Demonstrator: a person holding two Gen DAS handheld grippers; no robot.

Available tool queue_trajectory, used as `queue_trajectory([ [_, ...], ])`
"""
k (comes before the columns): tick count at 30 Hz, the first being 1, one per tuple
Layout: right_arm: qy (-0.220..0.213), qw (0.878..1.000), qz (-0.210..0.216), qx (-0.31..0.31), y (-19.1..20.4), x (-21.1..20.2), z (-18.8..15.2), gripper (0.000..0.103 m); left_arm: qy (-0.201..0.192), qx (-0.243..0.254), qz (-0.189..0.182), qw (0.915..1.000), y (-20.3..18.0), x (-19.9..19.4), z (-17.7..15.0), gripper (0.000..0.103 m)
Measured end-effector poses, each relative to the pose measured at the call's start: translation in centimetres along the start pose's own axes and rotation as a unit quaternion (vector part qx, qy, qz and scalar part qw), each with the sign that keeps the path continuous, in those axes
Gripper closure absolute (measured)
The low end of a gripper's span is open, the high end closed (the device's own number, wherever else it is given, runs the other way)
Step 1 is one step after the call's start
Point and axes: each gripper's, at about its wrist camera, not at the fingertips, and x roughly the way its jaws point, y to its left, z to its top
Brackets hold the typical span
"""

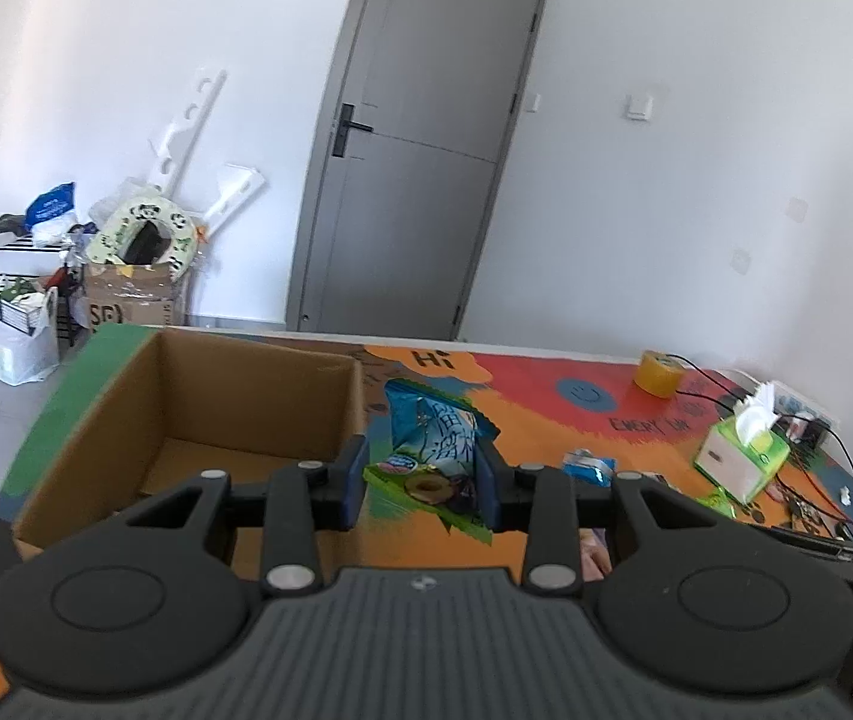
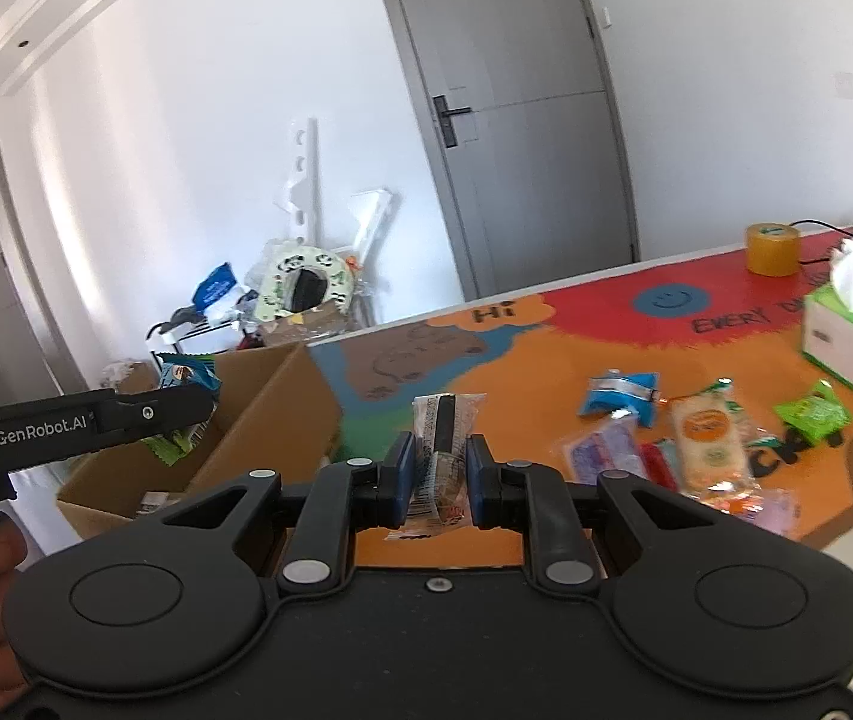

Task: Organize snacks
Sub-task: 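Carry both held packets over the cardboard box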

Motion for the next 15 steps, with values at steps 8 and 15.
queue_trajectory([
  [8,0.001,0.999,0.030,-0.012,2.6,1.1,0.6,0.084,-0.007,-0.015,0.032,0.9994,2.3,-0.6,0.4,0.067],
  [15,0.004,0.998,0.054,-0.025,5.2,2.3,1.1,0.084,-0.007,-0.030,0.055,0.9980,5.0,-0.9,0.7,0.067],
])
